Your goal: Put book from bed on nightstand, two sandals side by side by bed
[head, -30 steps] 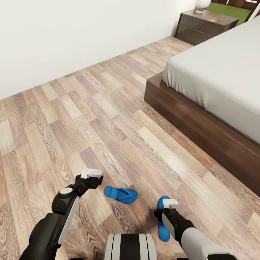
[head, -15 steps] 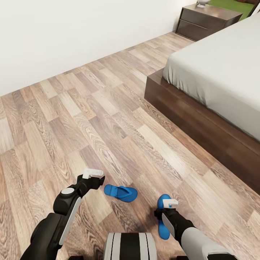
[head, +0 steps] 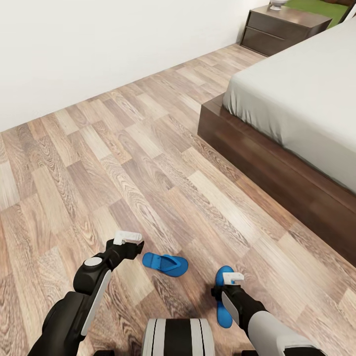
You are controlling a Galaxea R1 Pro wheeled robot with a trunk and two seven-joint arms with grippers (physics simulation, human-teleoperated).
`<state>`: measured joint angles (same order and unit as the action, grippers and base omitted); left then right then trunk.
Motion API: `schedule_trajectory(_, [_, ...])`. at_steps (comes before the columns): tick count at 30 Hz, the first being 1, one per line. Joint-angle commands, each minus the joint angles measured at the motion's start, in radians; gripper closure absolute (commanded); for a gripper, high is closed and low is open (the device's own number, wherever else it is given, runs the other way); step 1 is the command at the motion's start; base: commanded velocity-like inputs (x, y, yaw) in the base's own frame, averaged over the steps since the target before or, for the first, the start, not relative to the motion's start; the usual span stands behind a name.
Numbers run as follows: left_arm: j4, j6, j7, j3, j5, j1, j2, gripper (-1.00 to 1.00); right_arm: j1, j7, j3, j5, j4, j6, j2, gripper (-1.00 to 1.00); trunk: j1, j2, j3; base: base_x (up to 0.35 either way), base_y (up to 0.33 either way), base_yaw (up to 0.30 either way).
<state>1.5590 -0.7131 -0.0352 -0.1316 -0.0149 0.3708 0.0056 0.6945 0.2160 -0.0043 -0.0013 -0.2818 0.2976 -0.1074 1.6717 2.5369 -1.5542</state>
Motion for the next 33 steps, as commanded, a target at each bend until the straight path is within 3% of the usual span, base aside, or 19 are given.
schedule_trajectory(1, [0.001, -0.005, -0.003, -0.001, -0.002, 0.000, 0.001, -1.00, 0.000, 0.003, 0.000, 0.000, -0.002, 0.006, -0.001, -1.00, 0.000, 0.000, -0.001, 0.000, 0.000, 0.000])
schedule_trajectory(9, [0.001, -0.005, -0.003, -0.002, -0.002, 0.001, 0.001, -1.00, 0.000, 0.003, 0.000, 0.000, -0.002, 0.006, 0.000, -1.00, 0.003, 0.002, -0.024, 0.000, 0.000, 0.000])
schedule_trajectory(33, [0.001, -0.005, -0.003, -0.002, -0.002, 0.000, 0.001, -1.00, 0.000, 0.003, 0.000, 0.000, -0.002, 0.006, -0.001, -1.00, 0.003, 0.002, -0.024, 0.000, 0.000, 0.000])
